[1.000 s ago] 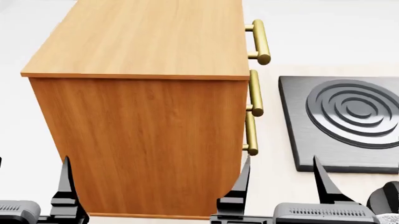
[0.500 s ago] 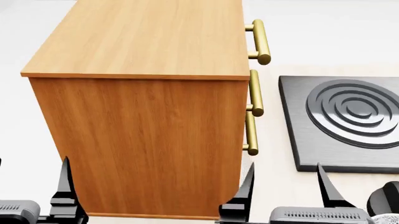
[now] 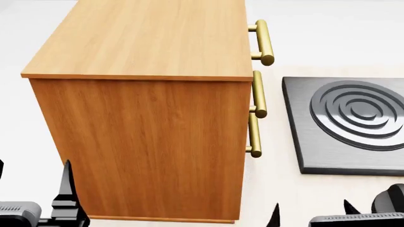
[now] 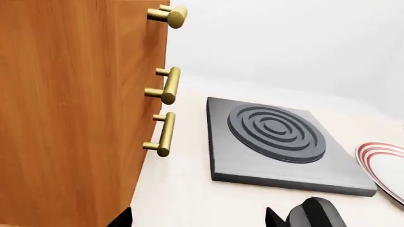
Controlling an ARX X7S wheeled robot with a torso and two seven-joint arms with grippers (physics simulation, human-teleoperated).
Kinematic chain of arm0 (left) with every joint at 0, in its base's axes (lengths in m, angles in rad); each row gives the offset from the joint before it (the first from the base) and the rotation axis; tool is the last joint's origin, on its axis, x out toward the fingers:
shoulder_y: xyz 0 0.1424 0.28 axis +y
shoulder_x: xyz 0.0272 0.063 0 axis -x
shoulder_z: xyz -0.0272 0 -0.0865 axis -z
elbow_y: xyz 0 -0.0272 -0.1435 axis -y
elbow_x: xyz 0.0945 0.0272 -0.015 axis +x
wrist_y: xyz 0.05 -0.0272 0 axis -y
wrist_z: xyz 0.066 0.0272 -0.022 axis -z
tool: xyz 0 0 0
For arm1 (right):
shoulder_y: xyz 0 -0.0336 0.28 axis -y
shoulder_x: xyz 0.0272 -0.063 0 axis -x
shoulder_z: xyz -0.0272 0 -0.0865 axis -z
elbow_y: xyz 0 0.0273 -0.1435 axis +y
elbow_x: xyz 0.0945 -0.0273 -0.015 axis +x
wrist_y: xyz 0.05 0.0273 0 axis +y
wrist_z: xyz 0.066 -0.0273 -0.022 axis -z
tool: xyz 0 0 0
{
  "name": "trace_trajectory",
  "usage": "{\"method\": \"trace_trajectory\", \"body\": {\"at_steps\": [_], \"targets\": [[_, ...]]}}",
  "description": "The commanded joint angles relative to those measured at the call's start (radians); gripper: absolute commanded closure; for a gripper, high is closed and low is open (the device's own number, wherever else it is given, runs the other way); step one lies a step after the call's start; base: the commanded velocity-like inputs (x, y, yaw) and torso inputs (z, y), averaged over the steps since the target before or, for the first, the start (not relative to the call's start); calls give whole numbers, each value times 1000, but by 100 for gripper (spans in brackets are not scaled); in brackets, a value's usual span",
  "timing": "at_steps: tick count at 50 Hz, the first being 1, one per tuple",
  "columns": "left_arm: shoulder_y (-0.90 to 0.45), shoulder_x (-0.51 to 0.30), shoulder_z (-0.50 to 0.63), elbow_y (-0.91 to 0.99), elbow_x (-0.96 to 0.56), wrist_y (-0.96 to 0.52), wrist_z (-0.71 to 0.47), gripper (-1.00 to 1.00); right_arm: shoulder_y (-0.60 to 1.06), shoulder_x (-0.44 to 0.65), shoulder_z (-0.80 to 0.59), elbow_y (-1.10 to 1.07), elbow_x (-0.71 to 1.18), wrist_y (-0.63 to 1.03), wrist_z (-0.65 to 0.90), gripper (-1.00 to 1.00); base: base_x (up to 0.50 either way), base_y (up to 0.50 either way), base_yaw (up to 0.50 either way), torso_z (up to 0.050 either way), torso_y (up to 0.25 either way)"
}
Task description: Put the bowl on the top of the cabinet.
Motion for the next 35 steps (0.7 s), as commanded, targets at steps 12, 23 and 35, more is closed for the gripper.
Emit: {"method": "trace_trajectory", "body": {"at_steps": [12,23,35], "targets": [[-4,-10,9,8,-5,-10,-13,-100,-100,355,84,-84,662,34,507,-100,0,0,0,0,0],[-3,-13,16,9,-6,-10,-18,-100,-218,478,14,-82,623,-132,578,-100,0,0,0,0,0],[-6,-15,23,2,-6,-3,-22,-100,-294,538,-26,-66,563,-231,590,-100,0,0,0,0,0]]}}
